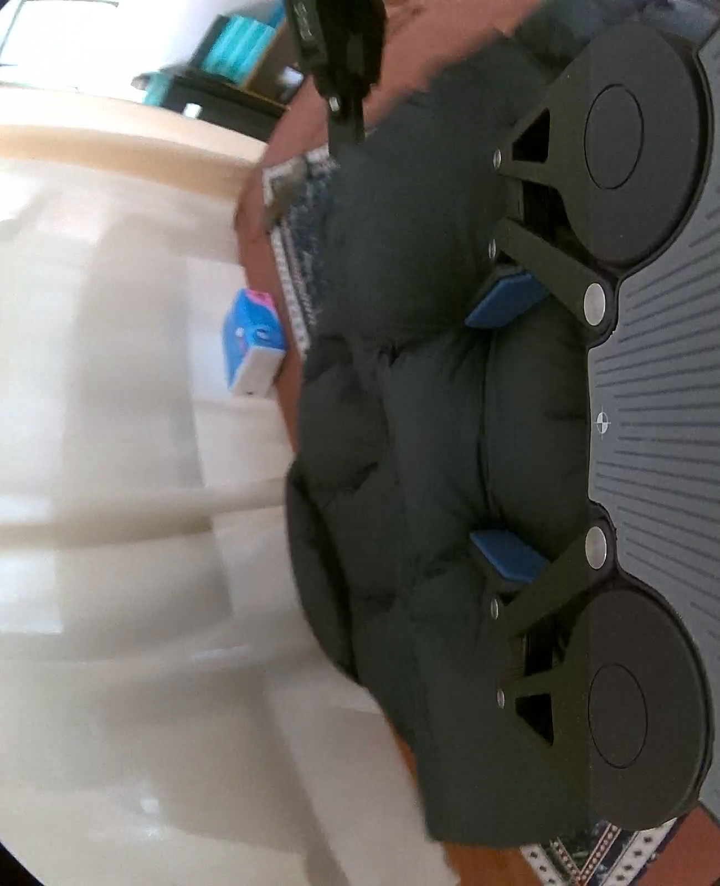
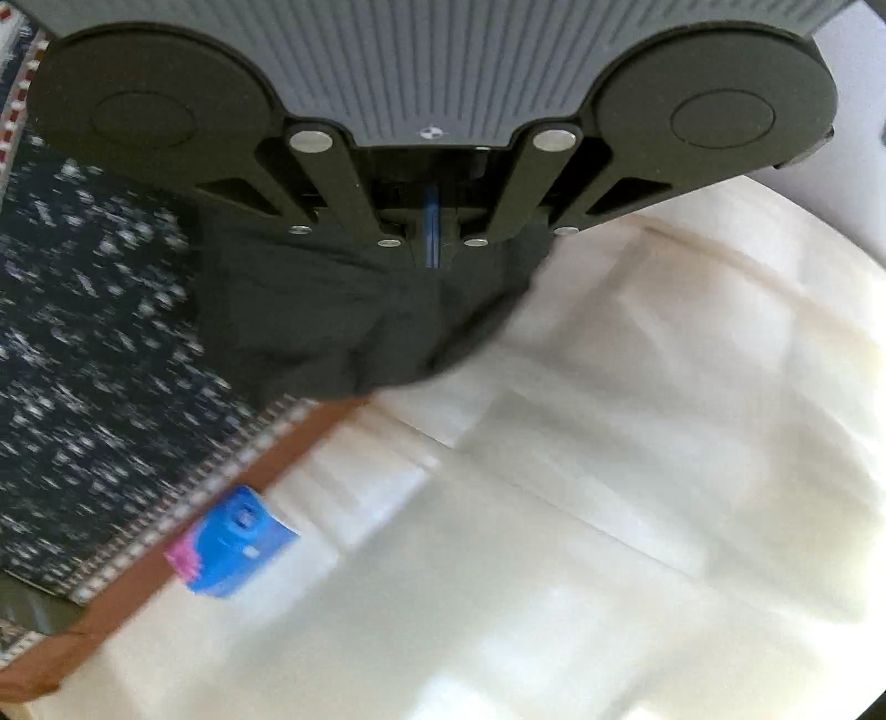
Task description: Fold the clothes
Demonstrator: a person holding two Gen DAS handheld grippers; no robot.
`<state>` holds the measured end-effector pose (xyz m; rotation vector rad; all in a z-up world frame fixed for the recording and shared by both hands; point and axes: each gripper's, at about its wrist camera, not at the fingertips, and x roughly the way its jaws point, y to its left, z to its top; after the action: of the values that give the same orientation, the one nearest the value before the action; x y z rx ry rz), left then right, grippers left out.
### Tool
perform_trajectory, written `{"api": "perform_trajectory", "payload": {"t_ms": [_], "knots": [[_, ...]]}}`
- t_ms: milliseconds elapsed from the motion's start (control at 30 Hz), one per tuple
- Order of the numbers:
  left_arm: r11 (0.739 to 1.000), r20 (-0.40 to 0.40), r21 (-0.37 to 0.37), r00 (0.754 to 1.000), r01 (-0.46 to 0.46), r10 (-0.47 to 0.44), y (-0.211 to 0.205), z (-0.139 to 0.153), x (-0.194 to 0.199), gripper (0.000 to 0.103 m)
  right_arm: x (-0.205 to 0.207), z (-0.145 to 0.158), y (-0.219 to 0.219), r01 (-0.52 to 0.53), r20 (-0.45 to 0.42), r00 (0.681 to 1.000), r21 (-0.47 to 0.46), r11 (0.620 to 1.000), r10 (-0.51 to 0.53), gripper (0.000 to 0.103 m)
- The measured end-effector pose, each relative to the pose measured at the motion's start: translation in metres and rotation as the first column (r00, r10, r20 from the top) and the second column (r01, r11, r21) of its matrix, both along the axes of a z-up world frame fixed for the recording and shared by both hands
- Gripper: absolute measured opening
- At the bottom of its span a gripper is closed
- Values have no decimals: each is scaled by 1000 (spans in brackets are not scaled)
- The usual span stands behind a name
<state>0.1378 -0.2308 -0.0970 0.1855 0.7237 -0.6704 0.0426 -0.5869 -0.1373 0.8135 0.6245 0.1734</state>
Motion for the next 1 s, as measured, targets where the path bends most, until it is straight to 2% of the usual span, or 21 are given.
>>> {"api": "perform_trajectory", "payload": {"t_ms": [67,133,200,267,333,367,433,467,533,567,633,667,700,767,867,1000], "knots": [[1000,-25,-25,1000,-16,15,2,-2,4,87,-8,11,10,-13,13,1000,-62,998,14,3],[999,-41,-38,999,-15,13,5,-2,6,87,-18,31,31,-60,82,994,-104,993,69,5],[999,-44,-36,999,-6,5,9,-1,7,87,-22,44,54,-95,145,983,-106,990,110,5],[999,-47,-34,999,-4,3,11,0,7,87,-17,47,75,-117,182,975,-62,991,127,6],[1000,-48,-30,999,-4,2,12,2,7,87,-5,44,96,-115,192,973,-76,991,127,27],[1000,-39,-26,999,-5,4,15,5,5,87,2,41,107,-112,189,974,-92,989,128,46],[1000,-1,-17,1000,-23,23,24,16,1,87,17,27,129,-101,134,983,-197,975,129,42],[999,32,-9,998,-47,47,32,23,-1,87,22,19,140,-92,82,989,-319,943,124,40],[996,89,10,992,-88,87,45,31,-4,87,26,2,158,-92,6,994,-541,836,113,39],[995,94,35,992,-93,90,48,28,-2,87,24,-2,163,-90,7,993,-592,801,117,39],[991,80,89,992,-102,95,50,14,5,86,19,-3,169,-65,19,995,-647,759,101,41],[989,73,100,992,-109,102,50,7,7,86,15,2,178,-31,54,994,-688,725,94,43],[988,66,102,992,-114,107,49,0,10,86,11,5,186,-4,88,991,-719,695,96,46],[989,60,96,992,-115,109,46,-12,15,87,8,4,200,4,132,981,-749,662,144,52],[991,72,99,994,-87,80,42,-29,19,89,25,-33,207,-47,71,981,-816,577,180,52],[989,97,111,991,-98,87,37,-54,18,89,36,-54,196,-68,74,972,-821,567,223,52]]}}
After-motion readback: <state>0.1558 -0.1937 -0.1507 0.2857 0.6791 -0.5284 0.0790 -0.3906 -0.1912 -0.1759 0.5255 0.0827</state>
